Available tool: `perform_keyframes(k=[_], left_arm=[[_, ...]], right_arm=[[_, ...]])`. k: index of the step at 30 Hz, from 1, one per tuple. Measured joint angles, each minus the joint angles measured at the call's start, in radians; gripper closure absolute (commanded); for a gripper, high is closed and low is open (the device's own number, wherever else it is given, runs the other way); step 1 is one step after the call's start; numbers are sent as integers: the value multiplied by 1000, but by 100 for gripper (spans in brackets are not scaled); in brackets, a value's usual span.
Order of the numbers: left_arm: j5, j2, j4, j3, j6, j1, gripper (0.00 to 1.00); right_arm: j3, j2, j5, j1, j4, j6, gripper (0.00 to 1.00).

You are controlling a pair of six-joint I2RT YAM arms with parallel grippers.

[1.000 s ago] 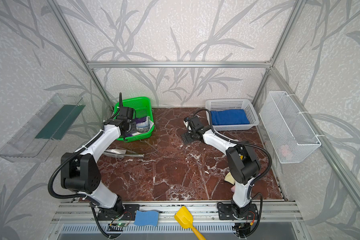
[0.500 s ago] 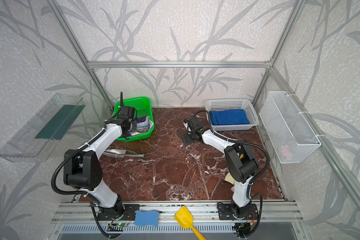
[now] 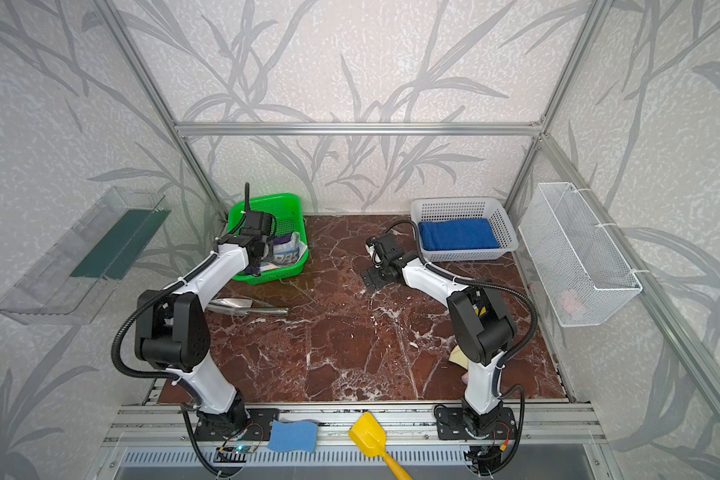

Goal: Fold and stack the towels
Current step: 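Lift the purple towel out of the green basket with the left gripper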

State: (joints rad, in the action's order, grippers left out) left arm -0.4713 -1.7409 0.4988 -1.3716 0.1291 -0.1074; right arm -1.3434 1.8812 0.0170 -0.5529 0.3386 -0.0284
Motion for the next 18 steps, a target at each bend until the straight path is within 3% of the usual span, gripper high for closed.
perform_keyframes(k=[10,18], left_arm=[[-15,10,-7,-34,-13,0,100],[167,200,-66,-34,-16,-5,100]], right_arm=[[-18,20,-1,-6,7,0,1],[-18,23,-2,-10,8,0,1]])
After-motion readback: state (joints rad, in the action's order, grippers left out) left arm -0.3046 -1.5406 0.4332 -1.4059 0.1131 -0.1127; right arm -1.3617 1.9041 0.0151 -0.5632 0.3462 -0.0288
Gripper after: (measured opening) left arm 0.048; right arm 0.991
